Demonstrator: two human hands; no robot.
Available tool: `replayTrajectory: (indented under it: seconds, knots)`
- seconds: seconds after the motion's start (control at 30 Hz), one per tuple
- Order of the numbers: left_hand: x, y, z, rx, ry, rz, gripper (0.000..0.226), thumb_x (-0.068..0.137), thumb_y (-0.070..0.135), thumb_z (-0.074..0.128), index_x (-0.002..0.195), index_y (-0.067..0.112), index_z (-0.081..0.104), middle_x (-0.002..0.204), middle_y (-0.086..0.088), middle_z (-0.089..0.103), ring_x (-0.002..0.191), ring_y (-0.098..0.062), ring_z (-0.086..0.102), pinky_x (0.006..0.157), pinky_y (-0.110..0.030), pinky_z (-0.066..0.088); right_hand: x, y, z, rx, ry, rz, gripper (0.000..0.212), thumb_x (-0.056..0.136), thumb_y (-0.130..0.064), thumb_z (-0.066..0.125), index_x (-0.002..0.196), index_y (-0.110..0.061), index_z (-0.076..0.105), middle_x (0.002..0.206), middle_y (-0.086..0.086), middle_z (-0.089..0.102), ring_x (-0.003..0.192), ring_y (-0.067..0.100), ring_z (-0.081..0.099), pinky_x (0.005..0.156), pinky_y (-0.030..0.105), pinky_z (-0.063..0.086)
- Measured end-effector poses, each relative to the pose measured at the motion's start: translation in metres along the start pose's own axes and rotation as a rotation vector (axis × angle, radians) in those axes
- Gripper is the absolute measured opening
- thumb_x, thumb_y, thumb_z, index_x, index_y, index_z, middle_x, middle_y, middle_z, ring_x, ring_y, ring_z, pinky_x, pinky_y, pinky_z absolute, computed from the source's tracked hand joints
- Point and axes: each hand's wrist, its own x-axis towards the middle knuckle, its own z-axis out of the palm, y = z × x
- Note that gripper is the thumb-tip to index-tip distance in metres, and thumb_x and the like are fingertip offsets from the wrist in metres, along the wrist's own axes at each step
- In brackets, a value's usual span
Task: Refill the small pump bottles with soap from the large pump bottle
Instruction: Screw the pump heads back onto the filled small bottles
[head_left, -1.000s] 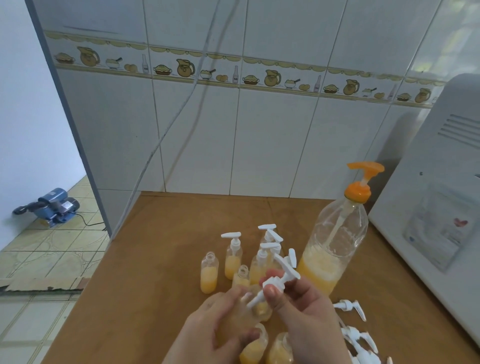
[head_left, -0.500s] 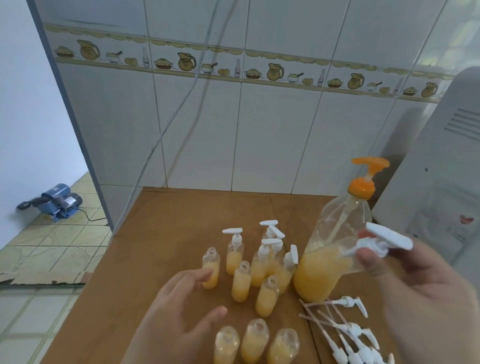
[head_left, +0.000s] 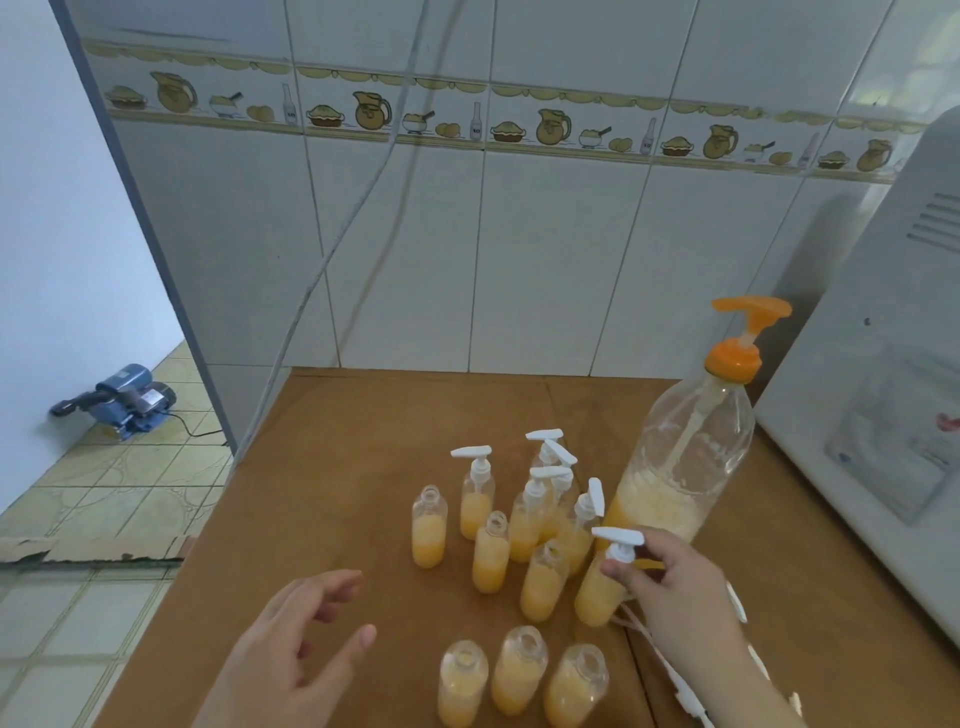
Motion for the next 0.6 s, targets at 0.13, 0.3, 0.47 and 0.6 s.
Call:
replayTrajectory:
  seconds: [0.13,0.3,0.47,0.6]
  knots:
    - [-0.002,-0.002,0.001,0.005,0.011,-0.023,0.059,0.071,0.021,0.079,0.104,0.059,0.048,0.105,0.036,0.056,0.096,0.006,0.054,0.074,-0.01,0.044,0.007,0.008,0.012,0.014,-0.007,0.007,0.029,0.081,-0.014,0.073,0.086,-0.041,0.065,0.089,-0.016,0.066,0.085,0.003,0.058,0.07,0.018,0.042]
    - [0.0,-0.008,0.003,0.015,0.022,-0.043,0.055,0.07,0.019,0.08,0.101,0.055,0.052,0.103,0.035,0.057,0.093,0.006,0.055,0.071,-0.009,0.044,0.013,0.015,0.002,-0.05,-0.015,0.017,0.037,0.074,-0.012,0.078,0.099,-0.038,0.069,0.093,-0.016,0.067,0.088,0.0,0.06,0.074,0.014,0.045]
    - [0.008,-0.019,0.005,-0.025,0.001,-0.118,0.038,0.072,0.015,0.079,0.083,0.048,0.064,0.099,0.034,0.058,0.092,0.006,0.055,0.068,-0.013,0.045,0.002,0.019,-0.045,-0.108,0.169,0.039,0.026,0.076,-0.005,0.073,0.083,-0.03,0.07,0.079,-0.012,0.069,0.071,0.001,0.061,0.059,0.006,0.043]
    - [0.025,-0.028,0.018,-0.053,-0.051,-0.186,0.036,0.076,0.015,0.076,0.086,0.046,0.061,0.093,0.013,0.067,0.091,0.005,0.055,0.067,-0.012,0.044,-0.013,0.046,-0.051,-0.211,0.104,0.233,0.025,0.075,-0.01,0.076,0.071,-0.032,0.064,0.074,-0.009,0.068,0.073,0.007,0.06,0.059,0.007,0.038]
